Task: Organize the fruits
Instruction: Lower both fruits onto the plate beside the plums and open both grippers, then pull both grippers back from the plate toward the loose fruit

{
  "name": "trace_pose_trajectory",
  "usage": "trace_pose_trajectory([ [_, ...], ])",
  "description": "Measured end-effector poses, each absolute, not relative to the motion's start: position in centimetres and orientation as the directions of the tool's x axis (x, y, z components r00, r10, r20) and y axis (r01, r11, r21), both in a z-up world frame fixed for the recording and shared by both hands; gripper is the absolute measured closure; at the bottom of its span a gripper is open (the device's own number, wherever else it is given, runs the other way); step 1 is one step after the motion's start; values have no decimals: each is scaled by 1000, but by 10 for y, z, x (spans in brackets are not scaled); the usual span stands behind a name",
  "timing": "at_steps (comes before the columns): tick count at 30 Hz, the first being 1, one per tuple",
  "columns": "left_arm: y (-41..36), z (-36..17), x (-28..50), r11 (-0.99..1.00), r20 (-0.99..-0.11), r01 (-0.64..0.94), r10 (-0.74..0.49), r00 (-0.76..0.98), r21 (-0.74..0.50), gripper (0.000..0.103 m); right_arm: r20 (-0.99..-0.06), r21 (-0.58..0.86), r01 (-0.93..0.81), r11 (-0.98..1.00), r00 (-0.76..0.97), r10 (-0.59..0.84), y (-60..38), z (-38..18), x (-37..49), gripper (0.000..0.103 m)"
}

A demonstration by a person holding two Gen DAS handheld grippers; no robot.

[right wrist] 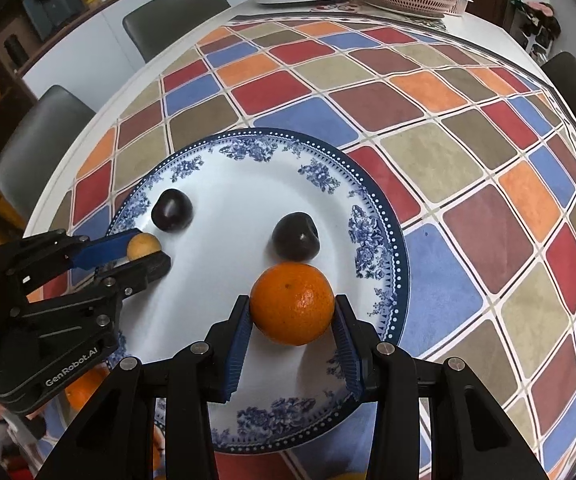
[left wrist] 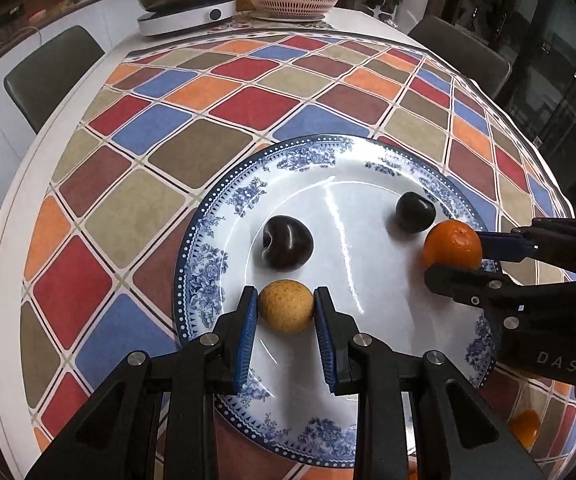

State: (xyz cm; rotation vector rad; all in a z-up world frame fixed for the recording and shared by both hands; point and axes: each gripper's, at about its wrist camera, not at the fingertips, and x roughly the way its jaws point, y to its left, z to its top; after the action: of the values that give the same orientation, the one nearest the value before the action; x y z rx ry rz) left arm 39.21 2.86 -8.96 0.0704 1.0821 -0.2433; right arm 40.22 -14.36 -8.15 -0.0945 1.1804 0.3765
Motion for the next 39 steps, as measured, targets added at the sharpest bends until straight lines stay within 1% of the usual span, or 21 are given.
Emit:
trace_pose_trajectory([
  [4,28,-89,392,972,-881,230,-149,450,-47,74,-913,125,-336,934,328,241,-144,-82,403,62],
  [6,26,-88,391,972,-878,235,-139,459,-31,69,-913,129,-333,934,328,243,-144,-82,403,62],
  [7,25,-86,390,971,-874,238,-135,467,-23,64,-913,132,-330,935,327,245,-144,-82,404,61],
  [8,25,-84,388,971,-872,240,-134,471,-20,63,-912,135,-328,935,327,246,-145,-82,404,61],
  [12,28,-74,383,973,-860,230,-129,494,-14,62,-910,125,-333,934,337,242,-144,-80,402,60],
  [13,29,-71,381,975,-857,223,-119,501,-5,62,-907,121,-335,934,345,241,-145,-78,401,57],
  [14,30,-68,379,976,-852,217,-112,512,2,62,-904,114,-333,936,356,237,-146,-76,399,53],
  [15,32,-63,375,977,-844,213,-109,526,7,62,-899,106,-329,938,371,232,-147,-72,396,52],
  [17,33,-53,368,979,-830,201,-95,549,21,61,-893,95,-329,939,389,226,-149,-66,392,52],
  [19,35,-43,358,982,-816,191,-100,570,13,58,-882,92,-324,941,412,229,-152,-57,386,52],
  [24,34,-18,334,982,-779,187,-116,616,2,57,-849,99,-308,946,469,242,-159,-34,366,52],
  [26,34,-8,322,981,-759,192,-129,638,-6,51,-838,102,-310,945,486,250,-161,-26,358,52],
  [28,35,1,309,980,-736,198,-142,662,-12,51,-825,101,-315,944,503,256,-161,-17,347,52],
  [30,33,7,298,981,-723,194,-135,678,-2,49,-813,94,-320,943,522,259,-162,-10,336,52],
  [33,32,17,275,982,-694,190,-124,710,18,44,-788,86,-331,940,554,267,-163,2,316,52],
  [36,30,23,254,982,-676,187,-114,728,35,44,-763,94,-333,938,581,283,-166,13,296,52],
  [38,32,28,242,983,-667,179,-116,736,26,43,-755,97,-330,939,590,285,-168,17,287,47],
  [39,33,31,236,984,-661,176,-119,741,20,43,-746,101,-323,941,601,287,-170,20,280,47],
])
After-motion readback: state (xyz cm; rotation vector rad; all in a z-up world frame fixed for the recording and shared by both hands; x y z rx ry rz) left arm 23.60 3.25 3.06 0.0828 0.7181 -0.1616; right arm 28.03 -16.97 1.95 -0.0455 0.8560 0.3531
